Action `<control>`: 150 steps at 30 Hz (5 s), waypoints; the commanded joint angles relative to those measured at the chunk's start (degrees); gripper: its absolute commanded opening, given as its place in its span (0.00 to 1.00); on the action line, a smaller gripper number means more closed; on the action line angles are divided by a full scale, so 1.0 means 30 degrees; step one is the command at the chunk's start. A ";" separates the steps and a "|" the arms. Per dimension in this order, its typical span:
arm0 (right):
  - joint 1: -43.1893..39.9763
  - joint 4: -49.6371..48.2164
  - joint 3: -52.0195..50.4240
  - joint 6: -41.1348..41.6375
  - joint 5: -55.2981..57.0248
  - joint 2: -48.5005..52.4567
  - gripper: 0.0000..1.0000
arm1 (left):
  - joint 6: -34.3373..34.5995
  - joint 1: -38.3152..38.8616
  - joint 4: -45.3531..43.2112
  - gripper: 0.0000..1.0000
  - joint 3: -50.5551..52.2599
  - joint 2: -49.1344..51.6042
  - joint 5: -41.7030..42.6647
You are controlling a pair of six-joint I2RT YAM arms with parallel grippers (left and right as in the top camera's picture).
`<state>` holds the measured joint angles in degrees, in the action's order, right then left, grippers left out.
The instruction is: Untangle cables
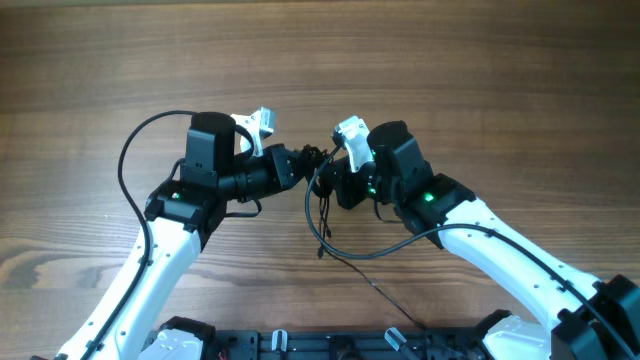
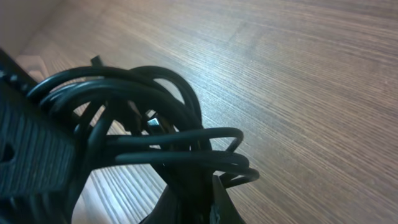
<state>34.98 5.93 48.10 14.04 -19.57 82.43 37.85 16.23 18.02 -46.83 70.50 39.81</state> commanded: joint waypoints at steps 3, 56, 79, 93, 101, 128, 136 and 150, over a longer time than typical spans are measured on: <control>0.0262 -0.0597 -0.0138 0.1035 0.0670 -0.0495 0.04 | 0.0656 0.0015 0.1129 0.04 -0.0386 -0.0342 -0.0845; 0.0211 0.0860 -0.0197 0.0903 0.1552 -0.1902 0.18 | -0.3898 -0.0721 -0.0087 0.04 -0.0386 0.0291 0.2936; 0.0204 0.1020 -0.0197 0.3883 -0.0197 -0.1355 0.24 | -0.2943 -0.0729 -0.1246 0.04 -0.0386 0.0291 0.3016; 0.0051 0.0517 -0.0189 0.4102 0.1020 -0.0175 0.19 | -0.2951 -0.0736 -0.1231 0.04 -0.0386 0.0291 0.3796; 0.0051 0.1304 -0.0189 0.4291 0.0313 -0.0634 0.04 | -0.0262 -0.0852 -0.1144 0.04 -0.0386 0.0291 -0.0495; 0.0051 -0.0962 -0.0197 0.7912 0.0168 -0.4962 0.04 | 0.2943 0.1020 0.3439 0.04 -0.0386 0.0291 -0.5923; 0.0051 -0.2659 -0.0197 1.2546 0.0503 -0.4925 0.04 | 0.2943 0.2310 0.3359 0.04 -0.0386 0.0291 -0.5603; 0.0051 0.2178 -0.0197 1.4025 0.6892 -0.4495 0.05 | 0.1450 0.2907 0.2193 0.04 -0.0386 0.0284 -0.4044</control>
<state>35.44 10.04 46.22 54.19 -7.14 69.08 45.01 24.69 26.41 -48.64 71.31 22.90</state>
